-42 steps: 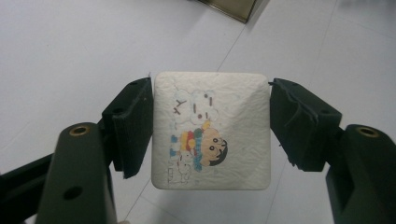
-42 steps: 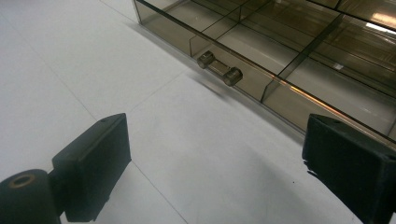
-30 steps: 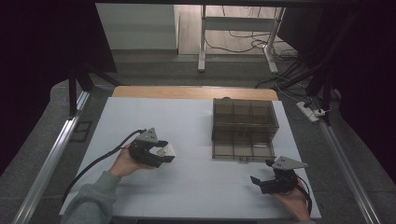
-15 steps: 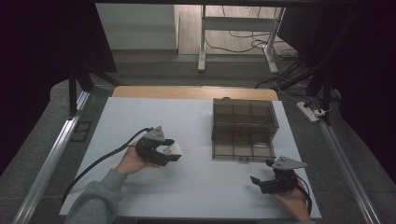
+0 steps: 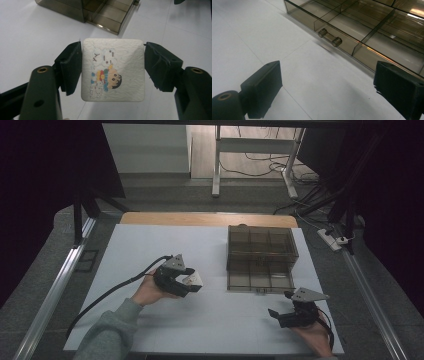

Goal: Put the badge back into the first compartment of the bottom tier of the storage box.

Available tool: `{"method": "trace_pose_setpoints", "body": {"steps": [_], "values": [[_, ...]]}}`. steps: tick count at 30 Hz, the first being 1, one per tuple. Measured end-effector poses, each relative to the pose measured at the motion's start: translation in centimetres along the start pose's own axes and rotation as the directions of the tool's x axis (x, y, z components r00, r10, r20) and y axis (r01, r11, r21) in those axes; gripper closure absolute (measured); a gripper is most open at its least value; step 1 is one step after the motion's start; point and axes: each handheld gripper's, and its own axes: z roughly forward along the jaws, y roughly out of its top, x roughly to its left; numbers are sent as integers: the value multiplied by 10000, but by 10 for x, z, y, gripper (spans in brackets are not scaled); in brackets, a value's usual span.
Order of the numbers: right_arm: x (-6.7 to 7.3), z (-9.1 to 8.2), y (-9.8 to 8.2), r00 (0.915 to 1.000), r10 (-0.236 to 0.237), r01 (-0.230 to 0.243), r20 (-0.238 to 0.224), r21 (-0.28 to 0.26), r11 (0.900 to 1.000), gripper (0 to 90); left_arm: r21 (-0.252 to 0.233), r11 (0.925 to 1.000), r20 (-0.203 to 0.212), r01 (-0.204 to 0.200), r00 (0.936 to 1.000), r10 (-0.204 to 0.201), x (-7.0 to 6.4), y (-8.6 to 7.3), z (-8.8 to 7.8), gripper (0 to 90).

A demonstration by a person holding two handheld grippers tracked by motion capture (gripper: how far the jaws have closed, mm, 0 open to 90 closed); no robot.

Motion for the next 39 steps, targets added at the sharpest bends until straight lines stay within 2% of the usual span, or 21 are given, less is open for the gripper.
{"method": "trace_pose_setpoints", "body": {"steps": [14, 16, 39], "values": [[0, 1, 0, 10000, 2, -2, -13, 25, 10000, 80, -26, 9993, 181, -369, 9992, 369, -5, 13, 8, 328], [0, 1, 0, 10000, 0, 0, -14, 28, 10000, 80, -114, 9995, 200, -310, 9993, 312, -6, 14, 10, 328], [0, 0, 0, 10000, -38, 38, -13, 72, 10000, 80, -123, 9978, 456, -657, 9968, 662, -13, 29, 24, 328]]}}
